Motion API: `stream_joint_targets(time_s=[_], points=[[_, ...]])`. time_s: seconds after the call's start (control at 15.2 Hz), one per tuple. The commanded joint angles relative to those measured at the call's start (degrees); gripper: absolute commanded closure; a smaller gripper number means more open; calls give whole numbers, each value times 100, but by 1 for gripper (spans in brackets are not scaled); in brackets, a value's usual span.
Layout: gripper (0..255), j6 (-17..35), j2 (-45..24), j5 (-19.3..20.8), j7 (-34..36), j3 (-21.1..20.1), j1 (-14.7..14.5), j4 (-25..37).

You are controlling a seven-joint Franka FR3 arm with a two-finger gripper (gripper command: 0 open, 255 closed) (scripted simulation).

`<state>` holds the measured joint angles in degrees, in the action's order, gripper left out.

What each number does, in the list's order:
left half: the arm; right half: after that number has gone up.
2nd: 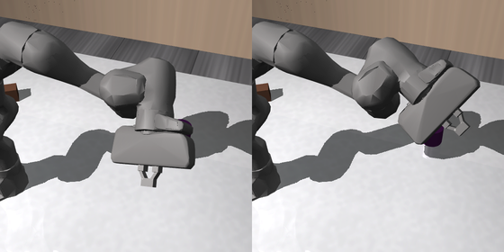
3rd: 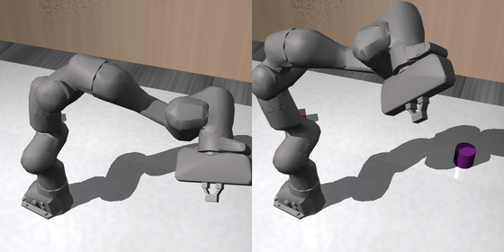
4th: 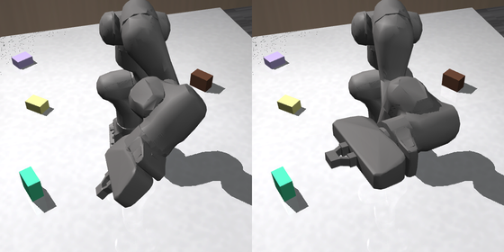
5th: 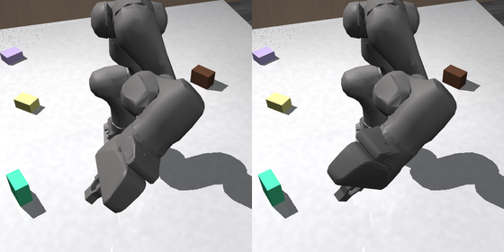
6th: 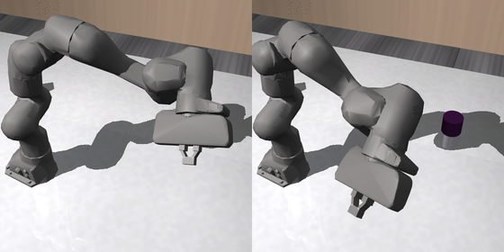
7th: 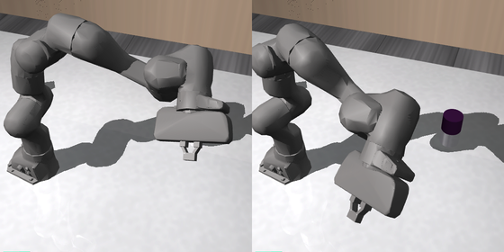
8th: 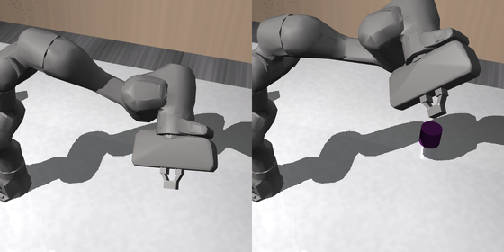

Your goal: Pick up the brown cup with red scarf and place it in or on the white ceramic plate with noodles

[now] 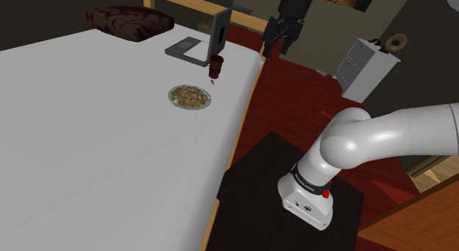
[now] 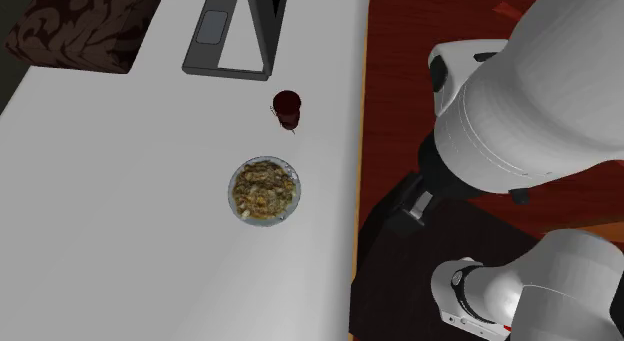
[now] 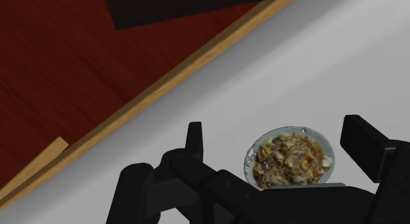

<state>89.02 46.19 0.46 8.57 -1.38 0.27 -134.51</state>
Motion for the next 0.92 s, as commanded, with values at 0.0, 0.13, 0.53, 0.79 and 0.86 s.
stream_joint_targets(time_s=[0.0, 0.13, 0.53, 0.79, 0.86], points=[[0, 0, 0, 0, 0, 0, 0, 0], [0, 281, -397, 46, -101, 97, 32, 85], [0, 1007, -1659, 116, -398, 367, 106, 528], [0, 1375, -2540, 101, -602, 528, 139, 975], [0, 1452, -2763, 89, -654, 566, 147, 1105]])
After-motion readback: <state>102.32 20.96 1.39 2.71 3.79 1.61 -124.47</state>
